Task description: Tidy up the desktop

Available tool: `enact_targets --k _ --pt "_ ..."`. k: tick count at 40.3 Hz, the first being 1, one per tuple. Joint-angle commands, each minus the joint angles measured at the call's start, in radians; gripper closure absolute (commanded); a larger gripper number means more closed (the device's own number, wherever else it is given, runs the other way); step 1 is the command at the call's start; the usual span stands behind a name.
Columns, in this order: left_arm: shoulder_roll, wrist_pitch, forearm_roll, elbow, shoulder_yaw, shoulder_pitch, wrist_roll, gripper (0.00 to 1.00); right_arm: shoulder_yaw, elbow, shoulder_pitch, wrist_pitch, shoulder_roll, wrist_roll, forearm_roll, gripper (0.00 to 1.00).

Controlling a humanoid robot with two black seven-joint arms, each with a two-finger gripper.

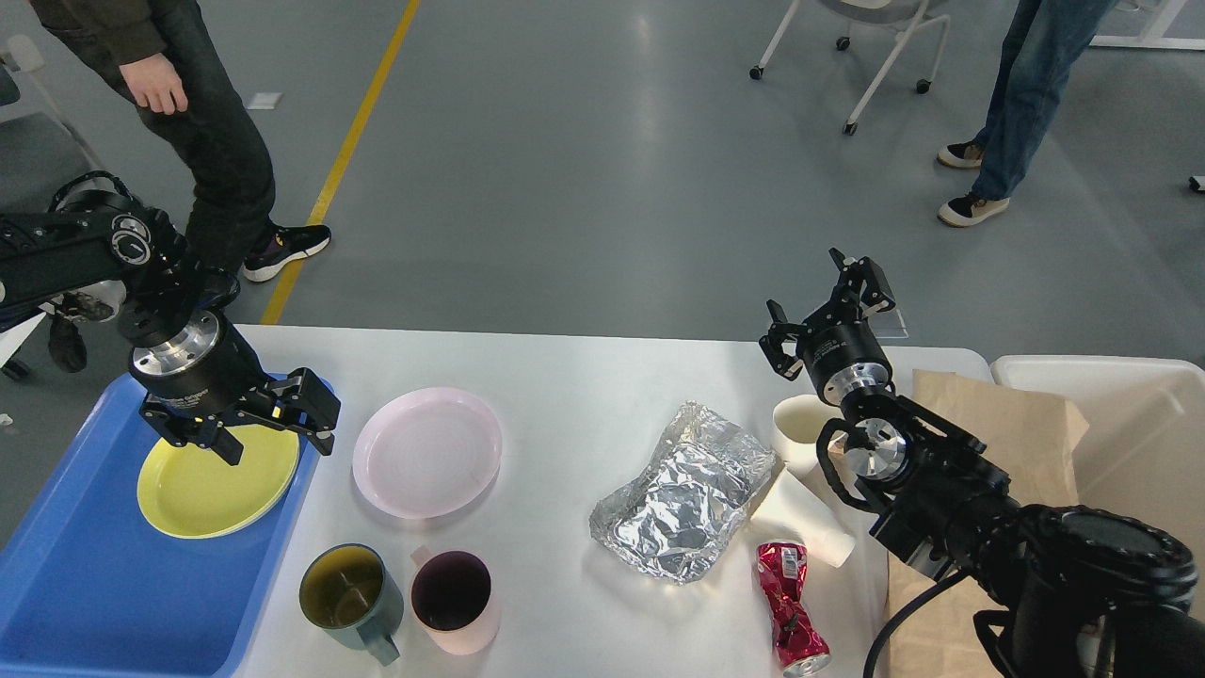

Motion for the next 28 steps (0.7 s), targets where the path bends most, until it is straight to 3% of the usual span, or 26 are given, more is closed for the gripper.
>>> enact_targets --k 1,16,28 --pt "0.008 0.0 0.0 0.002 0.0 -0.004 0.004 0.04 0.0 0.0 0.0 0.0 0.0 0.0 0.0 0.0" --pt "0.023 0.0 0.01 -0.061 0.102 -0.004 0.046 0.03 0.0 0.0 0.0 0.0 0.0 0.0 0.0 0.0" --pt "0.074 0.308 0.016 -0.35 0.288 -0.11 0.049 0.04 0.0 0.0 0.0 0.0 0.0 0.0 0.0 0.0"
